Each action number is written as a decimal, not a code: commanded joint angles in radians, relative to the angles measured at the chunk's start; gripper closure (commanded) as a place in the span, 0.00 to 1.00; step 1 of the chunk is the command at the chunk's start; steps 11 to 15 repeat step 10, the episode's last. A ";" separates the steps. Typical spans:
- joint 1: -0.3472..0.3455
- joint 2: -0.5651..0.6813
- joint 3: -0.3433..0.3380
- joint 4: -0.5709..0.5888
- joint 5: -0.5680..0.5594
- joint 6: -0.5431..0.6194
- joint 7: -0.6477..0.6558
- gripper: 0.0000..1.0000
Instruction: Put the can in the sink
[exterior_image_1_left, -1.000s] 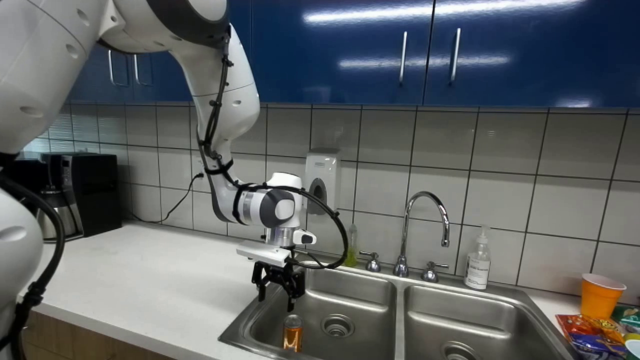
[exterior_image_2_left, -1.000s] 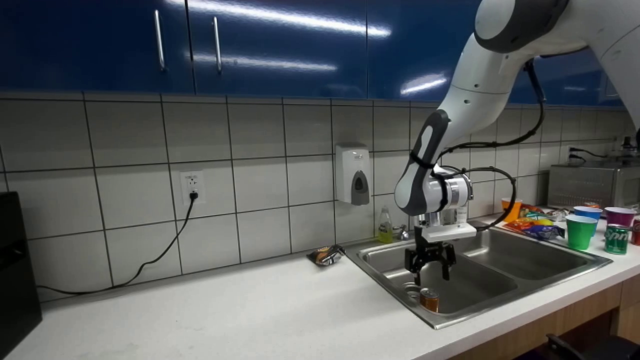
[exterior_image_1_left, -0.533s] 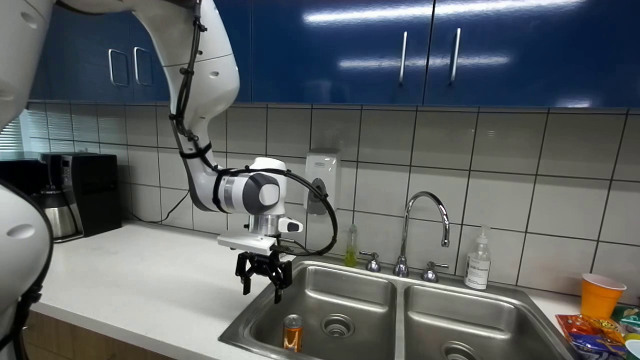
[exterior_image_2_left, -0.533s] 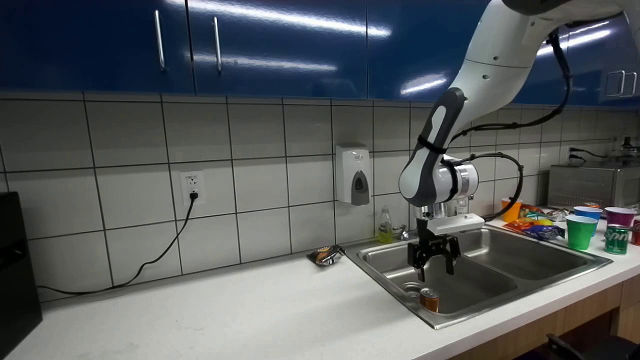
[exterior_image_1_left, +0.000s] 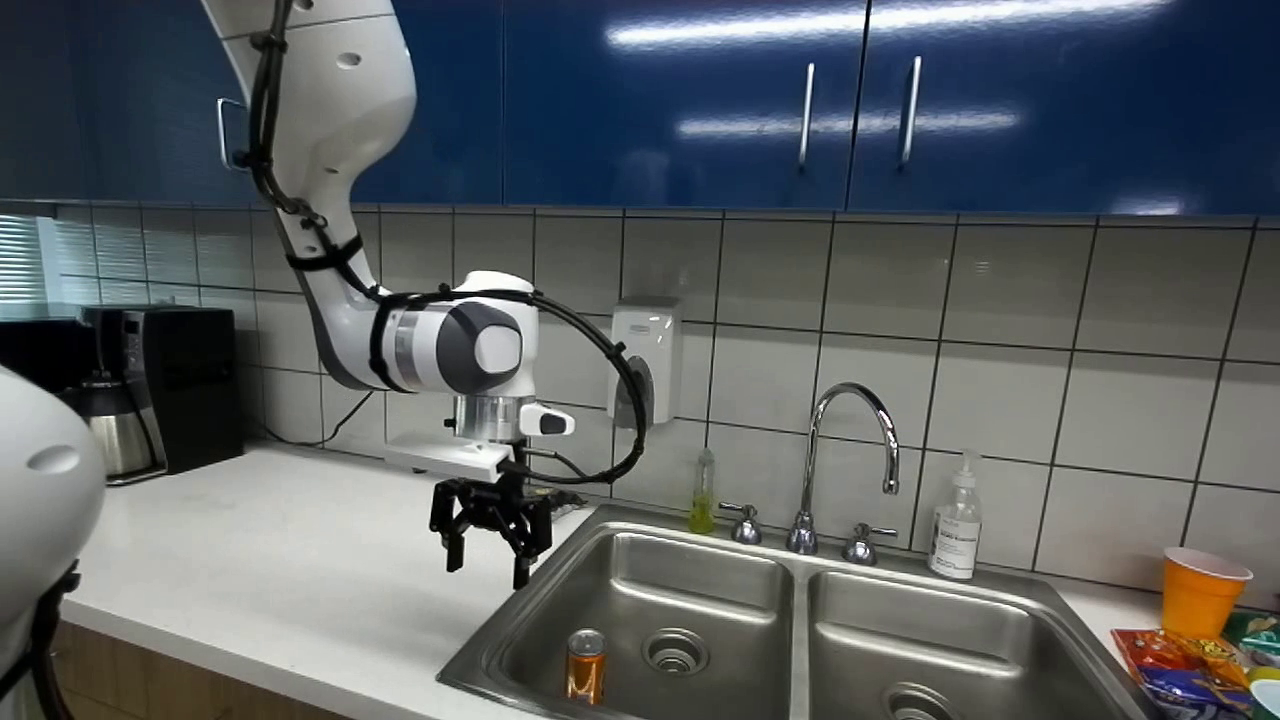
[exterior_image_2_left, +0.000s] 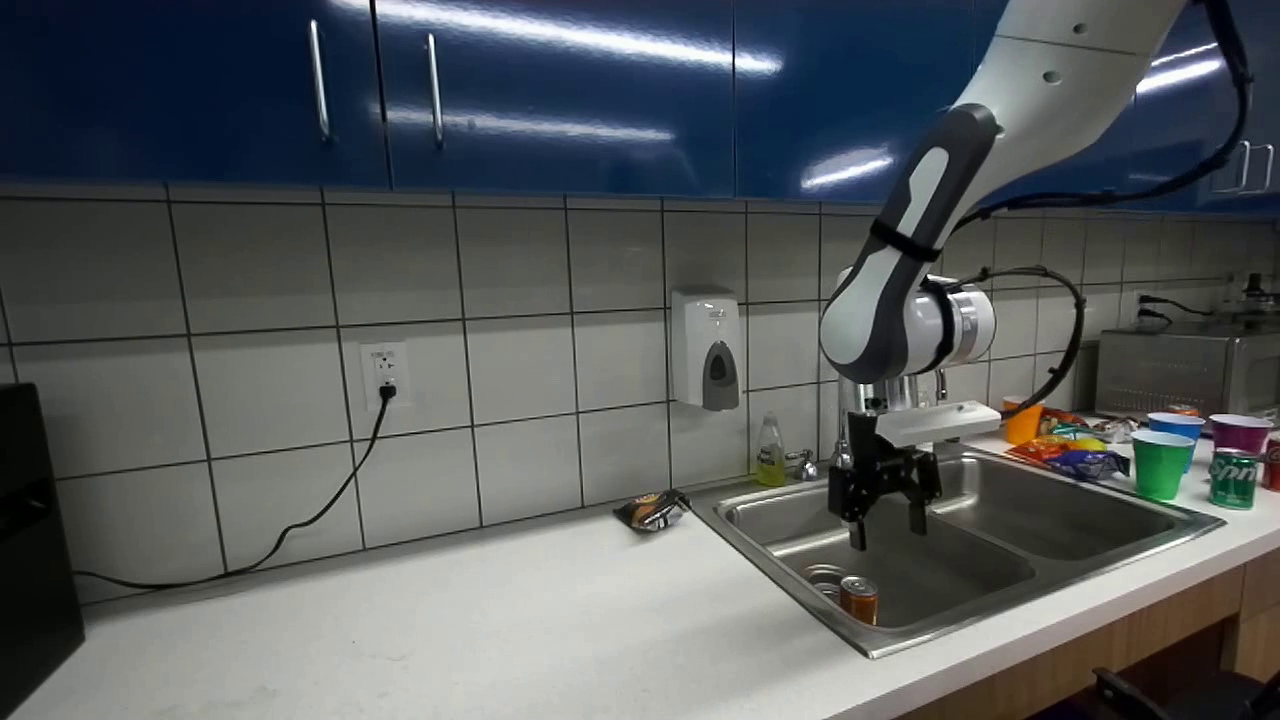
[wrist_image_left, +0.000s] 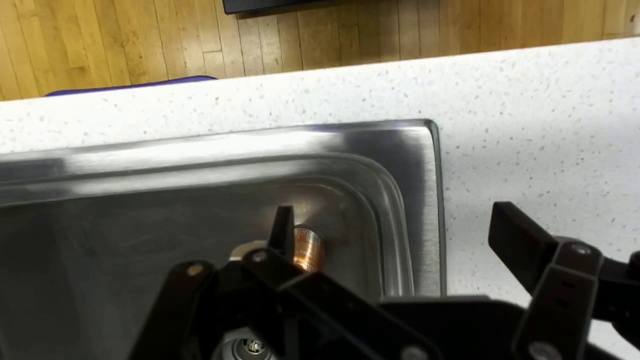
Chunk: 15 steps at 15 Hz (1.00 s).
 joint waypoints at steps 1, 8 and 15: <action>-0.002 -0.143 0.018 -0.087 -0.015 -0.060 0.037 0.00; -0.008 -0.193 0.028 -0.106 0.003 -0.096 -0.001 0.00; -0.008 -0.210 0.028 -0.116 0.004 -0.098 -0.001 0.00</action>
